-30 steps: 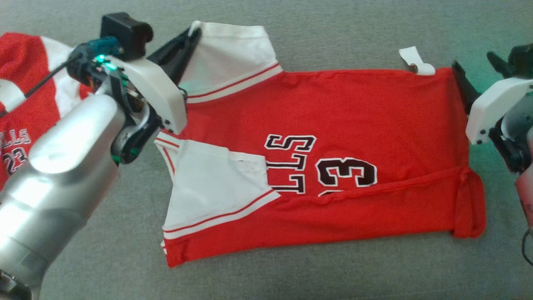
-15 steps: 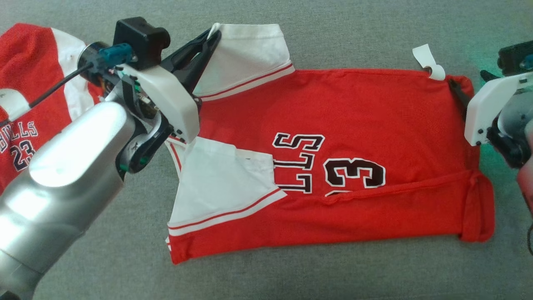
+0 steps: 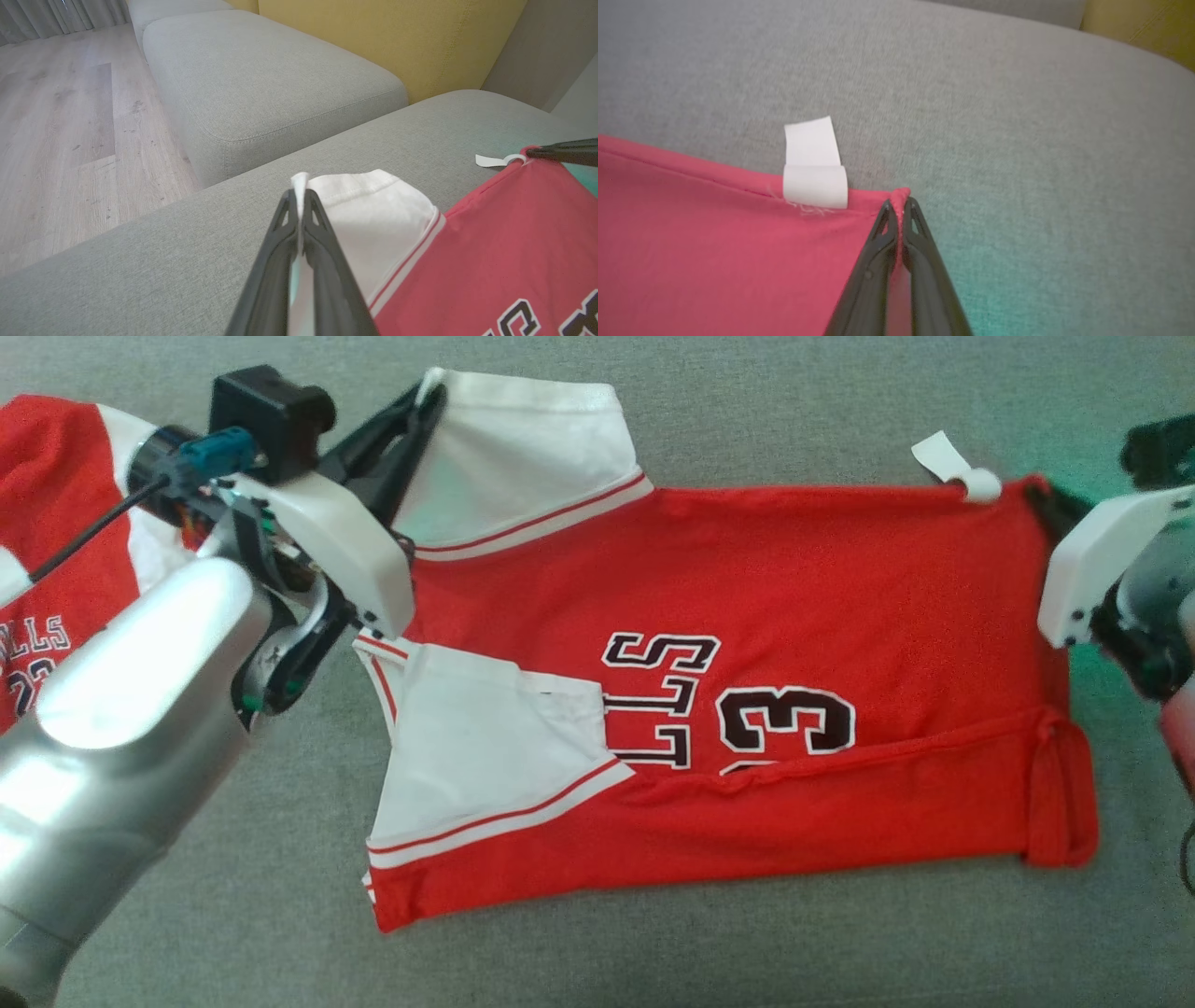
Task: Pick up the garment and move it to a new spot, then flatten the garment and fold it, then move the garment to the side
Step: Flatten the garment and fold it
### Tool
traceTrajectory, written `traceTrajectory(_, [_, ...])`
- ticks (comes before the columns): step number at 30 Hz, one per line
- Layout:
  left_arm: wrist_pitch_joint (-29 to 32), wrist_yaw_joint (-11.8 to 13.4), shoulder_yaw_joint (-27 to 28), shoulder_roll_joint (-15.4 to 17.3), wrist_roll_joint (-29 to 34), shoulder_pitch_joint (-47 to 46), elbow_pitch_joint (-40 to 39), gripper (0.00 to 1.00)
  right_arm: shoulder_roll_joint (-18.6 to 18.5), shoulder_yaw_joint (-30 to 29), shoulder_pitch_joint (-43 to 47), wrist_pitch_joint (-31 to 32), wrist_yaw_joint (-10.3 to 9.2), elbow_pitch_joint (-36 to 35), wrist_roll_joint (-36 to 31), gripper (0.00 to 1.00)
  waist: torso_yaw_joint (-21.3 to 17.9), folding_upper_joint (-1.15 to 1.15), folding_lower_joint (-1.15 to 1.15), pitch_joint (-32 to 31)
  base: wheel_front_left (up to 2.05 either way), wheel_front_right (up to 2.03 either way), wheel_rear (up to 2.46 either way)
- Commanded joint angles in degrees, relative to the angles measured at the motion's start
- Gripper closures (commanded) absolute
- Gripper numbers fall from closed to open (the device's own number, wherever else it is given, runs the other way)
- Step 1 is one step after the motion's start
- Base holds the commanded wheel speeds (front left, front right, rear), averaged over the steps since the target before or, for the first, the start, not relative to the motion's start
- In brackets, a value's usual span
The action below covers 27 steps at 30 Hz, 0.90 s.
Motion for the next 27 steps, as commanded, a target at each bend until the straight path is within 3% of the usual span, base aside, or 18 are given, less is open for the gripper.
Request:
traceTrajectory(1, [-0.94,0.53,3.30,2.42,0.66,-2.43,-0.53,1.00,-1.33,-0.49,-2.15,-1.78,0.37,-1.07,0.06,1.00,-0.16,0.00,0.00,0.18,0.00,0.00,0.00])
traceTrajectory(17, [-9.30,-0.15,7.09,-1.23,3.50,-12.95,11.62,1.00,3.39,-5.76,-12.66,-17.21,0.37,4.23,-3.53,1.00,-2.06,0.00,0.00,4.24,0.00,0.00,0.00])
traceTrajectory(27, [-16.36,-3.46,6.83,-6.10,4.62,-16.65,21.09,1.00,5.48,-6.02,-15.65,-23.17,0.37,9.52,-3.48,1.00,-1.56,0.00,0.00,3.31,0.00,0.00,0.00])
